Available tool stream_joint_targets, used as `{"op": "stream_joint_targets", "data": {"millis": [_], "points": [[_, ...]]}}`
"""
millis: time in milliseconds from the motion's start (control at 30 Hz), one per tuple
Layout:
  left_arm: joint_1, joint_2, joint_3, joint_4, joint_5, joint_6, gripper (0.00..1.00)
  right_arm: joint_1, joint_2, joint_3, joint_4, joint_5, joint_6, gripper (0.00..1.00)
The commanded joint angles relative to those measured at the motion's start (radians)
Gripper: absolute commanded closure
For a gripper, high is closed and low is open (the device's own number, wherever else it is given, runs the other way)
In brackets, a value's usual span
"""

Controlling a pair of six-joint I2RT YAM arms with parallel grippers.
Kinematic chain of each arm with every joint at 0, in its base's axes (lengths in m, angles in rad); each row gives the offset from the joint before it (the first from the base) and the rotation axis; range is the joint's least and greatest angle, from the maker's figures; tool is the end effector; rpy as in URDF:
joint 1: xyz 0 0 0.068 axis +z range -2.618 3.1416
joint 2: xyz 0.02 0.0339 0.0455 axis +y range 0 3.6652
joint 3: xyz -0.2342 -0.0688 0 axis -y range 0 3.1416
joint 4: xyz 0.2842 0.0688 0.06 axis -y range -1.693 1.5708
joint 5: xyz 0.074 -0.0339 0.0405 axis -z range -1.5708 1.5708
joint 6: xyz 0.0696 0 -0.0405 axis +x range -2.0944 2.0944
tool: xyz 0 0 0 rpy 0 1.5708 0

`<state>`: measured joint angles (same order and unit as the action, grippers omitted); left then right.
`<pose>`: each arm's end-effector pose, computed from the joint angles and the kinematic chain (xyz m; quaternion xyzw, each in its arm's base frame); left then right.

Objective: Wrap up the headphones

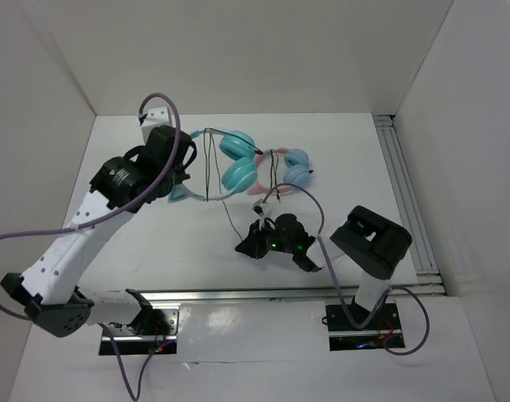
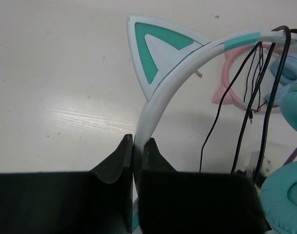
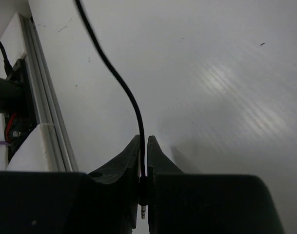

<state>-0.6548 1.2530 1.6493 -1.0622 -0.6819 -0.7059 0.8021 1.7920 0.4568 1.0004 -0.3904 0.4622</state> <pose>0.2540 -0.1397 0.4219 -0.1678 0.8436 -0.0254 0.5095 0.2081 0.2533 0.0342 -0.2460 0.7690 0.4634 0.3652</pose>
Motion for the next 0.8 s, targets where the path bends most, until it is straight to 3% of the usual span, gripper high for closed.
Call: {"op": "stream_joint_targets", "data": {"millis": [0, 133, 267, 400, 600, 767], "points": [[0.029, 0.058, 0.038, 0.194, 0.03, -0.003, 1.0, 0.083, -0.115, 0.016, -0.137, 0.143, 0.006, 1.0], [0.064, 0.141, 0.058, 0.228, -0.096, 0.035, 1.0, 0.234, -0.256, 0.04, -0.313, 0.307, -0.019, 1.0], [0.075, 0.193, 0.031, 0.217, -0.169, 0.036, 1.0, 0.307, -0.402, 0.1, -0.488, 0.367, -0.019, 1.0], [0.046, 0.204, -0.023, 0.217, -0.137, 0.032, 1.0, 0.336, -0.477, 0.189, -0.606, 0.343, -0.042, 1.0], [-0.052, 0.304, -0.039, 0.093, -0.176, 0.051, 1.0, 0.345, -0.542, 0.371, -0.851, 0.252, -0.146, 1.0], [-0.052, 0.235, -0.181, 0.181, -0.078, 0.181, 1.0, 0.345, -0.644, 0.485, -1.086, 0.488, -0.25, 1.0]]}}
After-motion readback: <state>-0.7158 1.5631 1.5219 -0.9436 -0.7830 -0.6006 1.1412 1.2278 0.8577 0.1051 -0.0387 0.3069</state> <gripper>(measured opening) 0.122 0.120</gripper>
